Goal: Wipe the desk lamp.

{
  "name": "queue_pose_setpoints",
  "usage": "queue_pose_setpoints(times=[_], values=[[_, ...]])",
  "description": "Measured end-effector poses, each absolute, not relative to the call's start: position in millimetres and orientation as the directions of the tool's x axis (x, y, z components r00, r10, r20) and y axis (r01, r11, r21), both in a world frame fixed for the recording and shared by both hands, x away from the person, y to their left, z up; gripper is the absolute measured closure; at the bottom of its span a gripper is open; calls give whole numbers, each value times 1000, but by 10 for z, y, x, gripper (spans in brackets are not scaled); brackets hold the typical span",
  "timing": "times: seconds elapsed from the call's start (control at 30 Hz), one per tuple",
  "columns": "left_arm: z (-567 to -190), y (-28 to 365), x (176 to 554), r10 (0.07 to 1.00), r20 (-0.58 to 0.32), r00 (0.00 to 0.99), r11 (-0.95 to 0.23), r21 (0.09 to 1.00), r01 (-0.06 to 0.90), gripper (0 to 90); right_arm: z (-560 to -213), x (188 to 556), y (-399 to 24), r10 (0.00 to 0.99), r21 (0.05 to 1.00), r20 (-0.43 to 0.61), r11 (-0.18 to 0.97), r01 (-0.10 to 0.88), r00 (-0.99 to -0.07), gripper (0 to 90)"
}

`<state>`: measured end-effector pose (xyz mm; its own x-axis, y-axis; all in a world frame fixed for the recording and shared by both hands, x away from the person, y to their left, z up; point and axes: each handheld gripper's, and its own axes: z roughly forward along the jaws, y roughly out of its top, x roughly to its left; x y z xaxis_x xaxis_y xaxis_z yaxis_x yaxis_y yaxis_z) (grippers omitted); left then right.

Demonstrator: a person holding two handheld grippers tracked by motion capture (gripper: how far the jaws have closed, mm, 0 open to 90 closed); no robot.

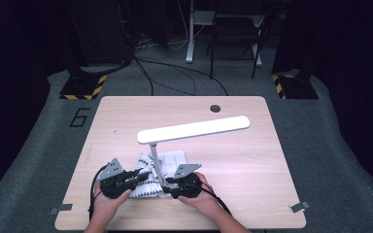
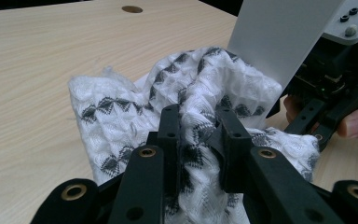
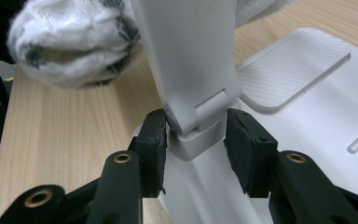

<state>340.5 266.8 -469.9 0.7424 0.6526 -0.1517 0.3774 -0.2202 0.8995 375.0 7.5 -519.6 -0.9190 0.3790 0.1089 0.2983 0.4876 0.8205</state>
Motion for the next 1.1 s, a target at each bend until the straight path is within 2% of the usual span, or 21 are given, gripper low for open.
queue_pose_setpoints(times=[0.8,1.1], values=[[-4712,2476,3479,581,-160,798,-256,895,365,744,-5195,3681,7,410,816,128,474,330,-903,611],[-4711,2377,3522,555,-161,816,-269,894,359,744,-5207,3609,-84,458,824,129,443,352,-880,632]])
